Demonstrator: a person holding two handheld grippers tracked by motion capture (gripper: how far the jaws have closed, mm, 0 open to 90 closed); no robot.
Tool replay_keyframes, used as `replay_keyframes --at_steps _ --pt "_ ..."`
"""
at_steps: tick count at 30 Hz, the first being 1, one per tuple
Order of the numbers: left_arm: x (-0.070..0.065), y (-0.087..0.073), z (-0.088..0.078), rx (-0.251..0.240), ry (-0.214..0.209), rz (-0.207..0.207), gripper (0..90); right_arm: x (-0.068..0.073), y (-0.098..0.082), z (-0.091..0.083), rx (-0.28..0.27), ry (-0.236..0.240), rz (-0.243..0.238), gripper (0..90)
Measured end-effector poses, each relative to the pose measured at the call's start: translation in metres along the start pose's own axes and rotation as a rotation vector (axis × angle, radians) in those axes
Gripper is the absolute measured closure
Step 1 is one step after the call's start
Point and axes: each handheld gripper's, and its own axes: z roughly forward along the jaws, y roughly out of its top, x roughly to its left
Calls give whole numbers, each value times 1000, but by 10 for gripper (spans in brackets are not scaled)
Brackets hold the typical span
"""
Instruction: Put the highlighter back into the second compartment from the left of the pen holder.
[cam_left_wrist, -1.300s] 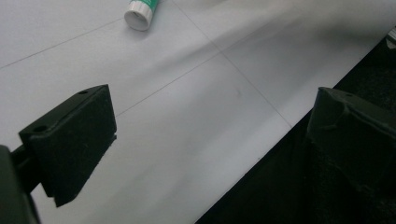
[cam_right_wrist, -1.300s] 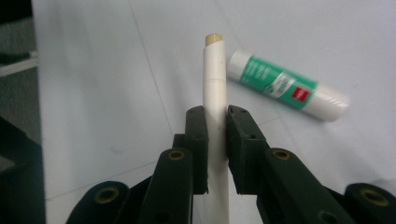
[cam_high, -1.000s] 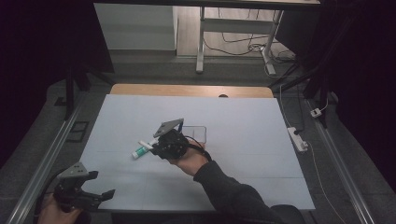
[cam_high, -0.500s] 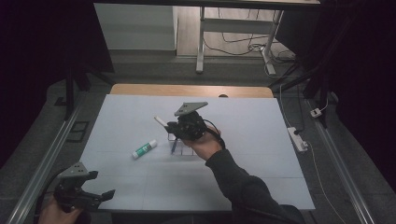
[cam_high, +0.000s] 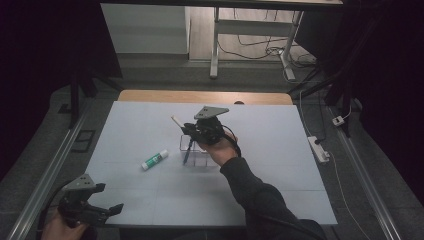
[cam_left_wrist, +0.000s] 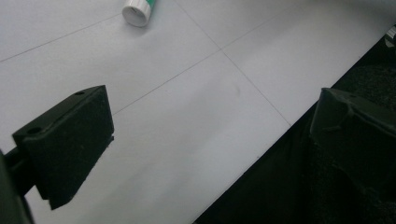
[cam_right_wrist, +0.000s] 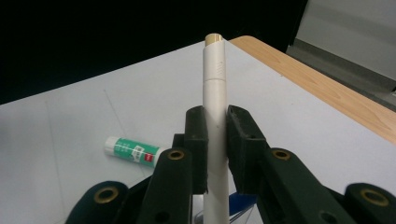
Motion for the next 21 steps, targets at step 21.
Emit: replay_keyframes --at_steps 21 --pt "0 0 0 3 1 4 0 -1 -18 6 -3 1 -23 780"
